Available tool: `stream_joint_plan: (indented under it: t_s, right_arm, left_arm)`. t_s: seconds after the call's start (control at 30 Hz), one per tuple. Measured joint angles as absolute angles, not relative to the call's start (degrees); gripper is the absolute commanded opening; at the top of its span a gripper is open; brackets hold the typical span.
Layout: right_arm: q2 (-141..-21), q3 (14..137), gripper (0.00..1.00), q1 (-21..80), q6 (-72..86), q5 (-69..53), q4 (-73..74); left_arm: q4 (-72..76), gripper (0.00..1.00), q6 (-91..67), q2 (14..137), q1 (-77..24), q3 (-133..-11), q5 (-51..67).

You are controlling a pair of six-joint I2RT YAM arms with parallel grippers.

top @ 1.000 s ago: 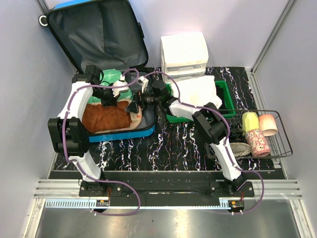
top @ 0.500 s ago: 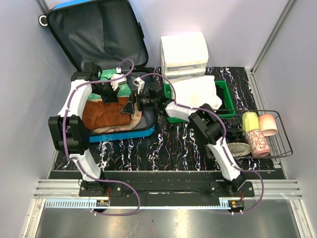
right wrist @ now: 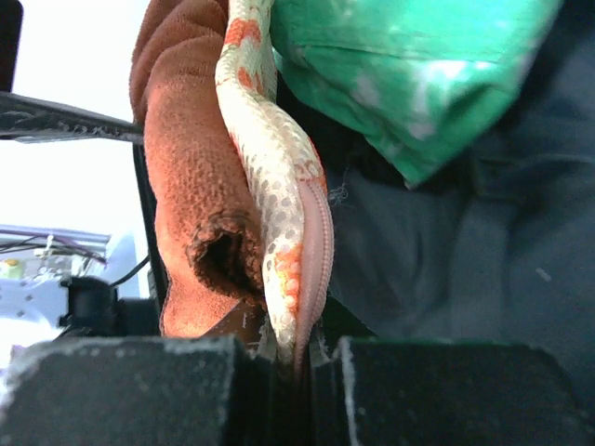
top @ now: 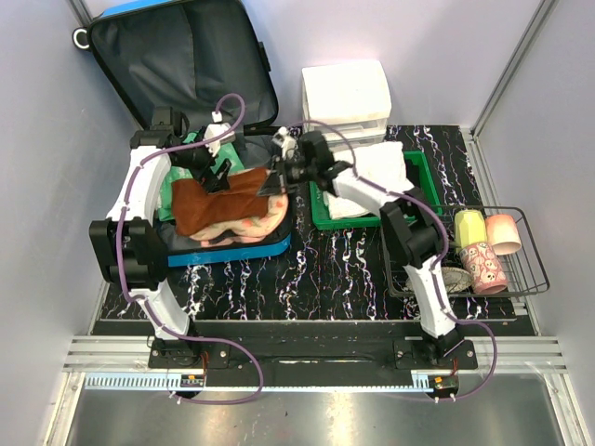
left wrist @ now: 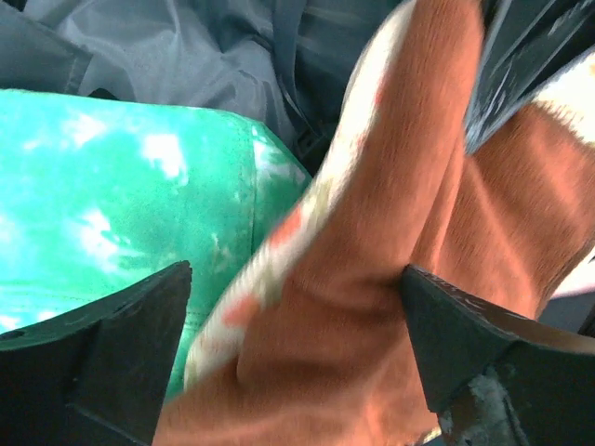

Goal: Open, take out, and arrange the luggage

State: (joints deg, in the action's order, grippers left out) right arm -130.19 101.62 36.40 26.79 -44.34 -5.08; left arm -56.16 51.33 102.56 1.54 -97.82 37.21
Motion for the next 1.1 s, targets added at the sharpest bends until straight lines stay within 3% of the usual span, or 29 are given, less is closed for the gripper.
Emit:
stream_joint_plan:
  t_s: [0.5, 0.73, 0.9, 1.1]
  right_arm:
    - [-124.18, 109.62, 0.0, 12.99, -2.37, -56.55, 44.58]
    - [-125.64, 123.87, 0.0, 3.42, -20.29, -58.26, 66.46]
    - [-130.52, 136.53, 0.0, -5.58, -31.83, -56.14, 72.64]
    - [-138.78, 140.03, 0.0, -11.66, -41.85, -48.8, 74.04]
  left_arm:
    - [-52.16, 0.99, 44.93, 97.51, 2.66, -96.53, 36.47]
    - [-51.81, 0.99, 44.27, 97.54, 2.63, -95.22, 36.47]
    - [-51.79, 0.99, 44.1, 97.56, 2.66, -95.13, 36.53]
    - [-51.83, 0.99, 44.05, 97.69, 2.66, -95.13, 36.71]
